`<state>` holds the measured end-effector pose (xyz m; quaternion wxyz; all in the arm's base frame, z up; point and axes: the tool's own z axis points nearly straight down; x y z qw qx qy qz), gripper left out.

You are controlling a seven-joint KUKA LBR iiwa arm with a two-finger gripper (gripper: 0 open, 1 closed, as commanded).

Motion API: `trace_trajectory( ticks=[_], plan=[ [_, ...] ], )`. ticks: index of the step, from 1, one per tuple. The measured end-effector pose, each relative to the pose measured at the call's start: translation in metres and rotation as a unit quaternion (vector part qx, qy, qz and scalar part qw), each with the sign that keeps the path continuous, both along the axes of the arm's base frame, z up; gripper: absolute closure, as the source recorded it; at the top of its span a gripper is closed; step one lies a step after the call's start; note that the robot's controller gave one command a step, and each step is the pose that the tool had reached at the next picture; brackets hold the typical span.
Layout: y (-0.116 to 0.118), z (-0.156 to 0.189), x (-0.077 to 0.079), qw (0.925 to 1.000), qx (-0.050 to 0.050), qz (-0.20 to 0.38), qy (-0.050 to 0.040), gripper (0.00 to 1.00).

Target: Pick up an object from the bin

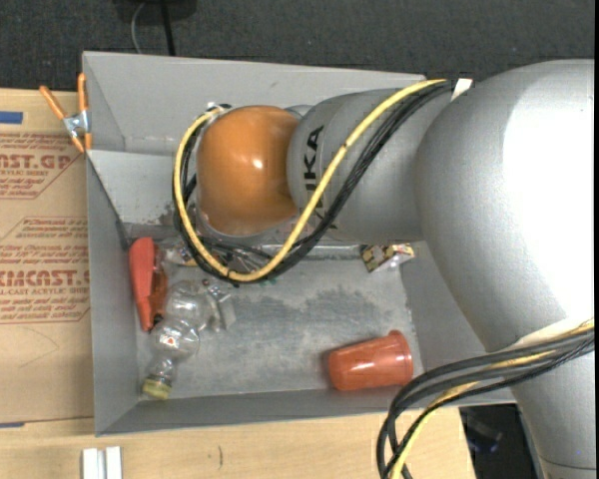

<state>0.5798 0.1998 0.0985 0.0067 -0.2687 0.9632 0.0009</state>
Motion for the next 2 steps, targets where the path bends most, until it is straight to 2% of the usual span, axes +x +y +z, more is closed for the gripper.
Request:
trace_trajectory(
  ticks=[1, 2],
  plan=[
    [0.0336, -0.0247, -0.008, 0.9995, -0.013, 0.026, 0.0078, 1.0],
    [0.0335, -0.0247, -0.0079, 0.9996, -0.012, 0.026, 0.0077, 1.0]
  ],
)
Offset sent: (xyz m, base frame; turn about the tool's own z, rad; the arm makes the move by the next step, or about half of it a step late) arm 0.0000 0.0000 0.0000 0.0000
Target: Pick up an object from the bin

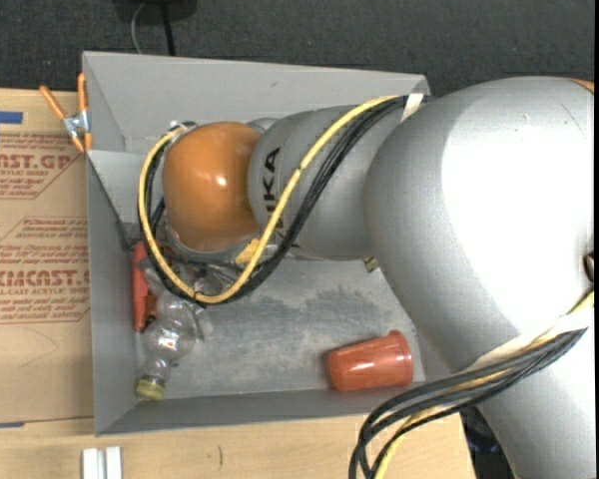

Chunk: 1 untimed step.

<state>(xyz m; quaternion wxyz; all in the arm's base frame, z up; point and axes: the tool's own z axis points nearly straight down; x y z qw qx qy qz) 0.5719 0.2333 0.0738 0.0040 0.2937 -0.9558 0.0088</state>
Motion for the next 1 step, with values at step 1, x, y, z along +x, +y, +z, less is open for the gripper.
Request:
trace_trajectory(
  ticks=[1],
  plan=[
    [0.0084, 0.0445, 0.0168, 0.9996, 0.002, 0.027, 0.0001, 1.0]
  ],
)
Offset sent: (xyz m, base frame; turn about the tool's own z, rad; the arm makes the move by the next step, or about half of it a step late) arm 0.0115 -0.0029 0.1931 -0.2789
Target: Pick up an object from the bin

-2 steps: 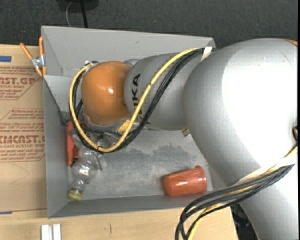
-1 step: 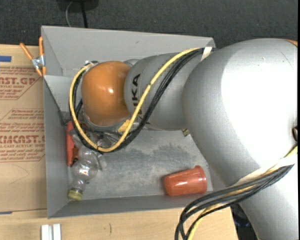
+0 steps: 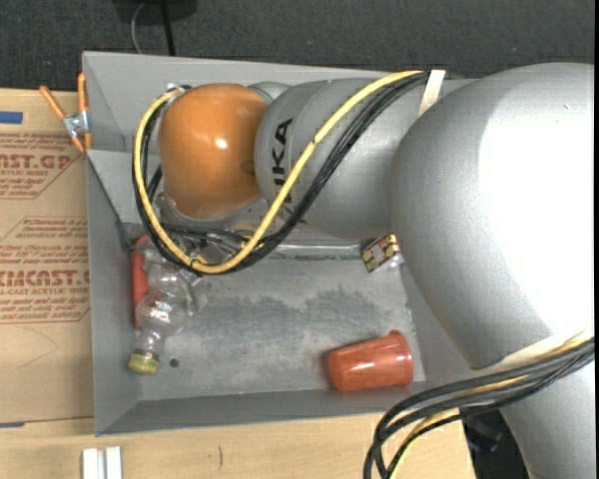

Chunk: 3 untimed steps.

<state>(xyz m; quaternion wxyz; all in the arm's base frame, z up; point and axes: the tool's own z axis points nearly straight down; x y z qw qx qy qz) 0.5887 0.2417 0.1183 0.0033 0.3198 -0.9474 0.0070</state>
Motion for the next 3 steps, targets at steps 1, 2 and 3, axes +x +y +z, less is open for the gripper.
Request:
trace_trajectory(
  ticks=[1, 2, 3],
  plan=[
    [-0.005, 0.08, -0.002, 0.9981, -0.001, 0.062, 0.0018, 1.0],
    [-0.018, 0.104, -0.017, 0.9826, 0.001, 0.186, 0.0002, 1.0],
    [-0.027, 0.095, -0.026, 0.977, 0.001, 0.213, 0.0024, 1.0]
  ],
)
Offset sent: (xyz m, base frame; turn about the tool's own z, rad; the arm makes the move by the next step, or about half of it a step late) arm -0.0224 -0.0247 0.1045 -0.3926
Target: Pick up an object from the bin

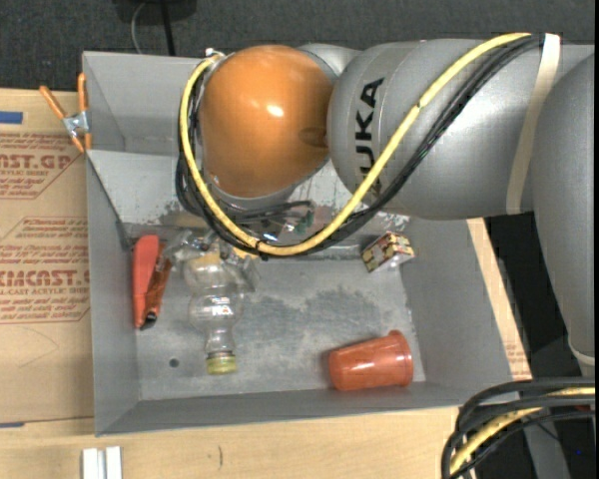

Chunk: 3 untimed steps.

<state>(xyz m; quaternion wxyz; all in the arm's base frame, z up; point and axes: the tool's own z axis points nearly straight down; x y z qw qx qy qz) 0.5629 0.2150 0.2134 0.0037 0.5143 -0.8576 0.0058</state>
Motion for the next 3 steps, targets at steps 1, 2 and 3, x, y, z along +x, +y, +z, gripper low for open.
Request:
trace_trajectory(
  ticks=[1, 2, 3],
  plan=[
    [0.006, -0.014, -0.001, 0.9906, 0.0, 0.137, 0.0004, 1.0],
    [-0.018, -0.04, 0.012, 0.9767, 0.002, 0.215, 0.0017, 1.0],
    [-0.068, -0.047, 0.004, 0.9877, 0.002, 0.156, 0.001, 1.0]
  ],
)
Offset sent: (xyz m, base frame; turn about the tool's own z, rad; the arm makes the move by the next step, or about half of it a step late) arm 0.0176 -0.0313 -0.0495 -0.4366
